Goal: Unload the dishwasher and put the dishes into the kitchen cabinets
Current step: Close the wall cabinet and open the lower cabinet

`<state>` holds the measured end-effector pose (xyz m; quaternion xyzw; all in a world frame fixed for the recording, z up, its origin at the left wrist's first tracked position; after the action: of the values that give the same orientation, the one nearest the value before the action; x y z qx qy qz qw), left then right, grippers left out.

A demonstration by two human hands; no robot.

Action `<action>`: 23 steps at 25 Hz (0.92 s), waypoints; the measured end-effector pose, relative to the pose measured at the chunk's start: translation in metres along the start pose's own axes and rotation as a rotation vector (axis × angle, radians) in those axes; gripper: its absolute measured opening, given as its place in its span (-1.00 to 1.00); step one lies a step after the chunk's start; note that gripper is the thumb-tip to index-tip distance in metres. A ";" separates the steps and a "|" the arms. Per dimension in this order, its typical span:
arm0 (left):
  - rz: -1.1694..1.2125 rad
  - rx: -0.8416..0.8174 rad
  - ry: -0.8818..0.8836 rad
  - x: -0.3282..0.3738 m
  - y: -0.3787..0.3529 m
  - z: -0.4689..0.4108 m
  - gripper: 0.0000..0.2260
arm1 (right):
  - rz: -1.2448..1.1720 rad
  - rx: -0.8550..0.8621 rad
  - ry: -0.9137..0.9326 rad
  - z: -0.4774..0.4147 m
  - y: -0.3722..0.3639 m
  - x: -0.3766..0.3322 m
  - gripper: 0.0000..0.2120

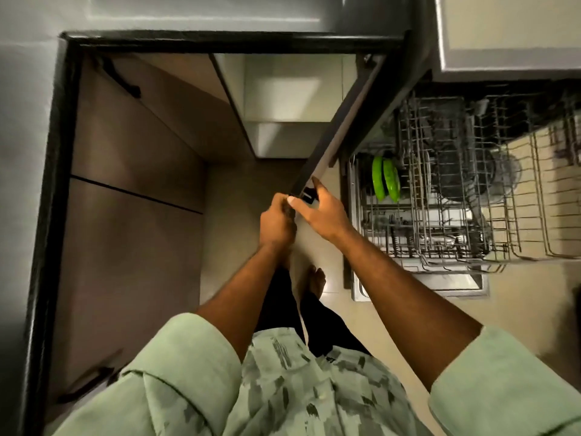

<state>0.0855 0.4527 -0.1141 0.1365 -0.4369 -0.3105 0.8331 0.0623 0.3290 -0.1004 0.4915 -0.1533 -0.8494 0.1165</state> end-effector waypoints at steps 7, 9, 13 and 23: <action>-0.036 -0.171 -0.050 0.011 -0.085 0.037 -0.80 | 0.082 0.298 -0.029 0.039 0.056 0.032 -0.59; -0.039 -0.222 -0.062 0.020 -0.100 0.040 -0.83 | 0.078 0.322 -0.052 0.046 0.076 0.042 -0.72; -0.052 -0.297 -0.101 0.041 -0.130 0.050 -0.77 | 0.062 0.293 -0.069 0.053 0.111 0.066 -0.64; -0.041 -0.198 -0.090 0.076 -0.187 0.066 -0.67 | 0.122 0.198 0.026 0.044 0.160 0.108 -0.47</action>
<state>-0.0102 0.2632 -0.1206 0.0483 -0.4379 -0.3751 0.8156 -0.0214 0.1498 -0.1064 0.5012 -0.2645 -0.8150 0.1210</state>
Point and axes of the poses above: each hand's wrist, its own z-axis away from the middle knuckle, its own y-axis out of the back of the hand, x = y × z, the point moved 5 cm from there along -z, towards the middle knuckle, and after that the axes turned 8 degrees about y, right-handed, at the moved point
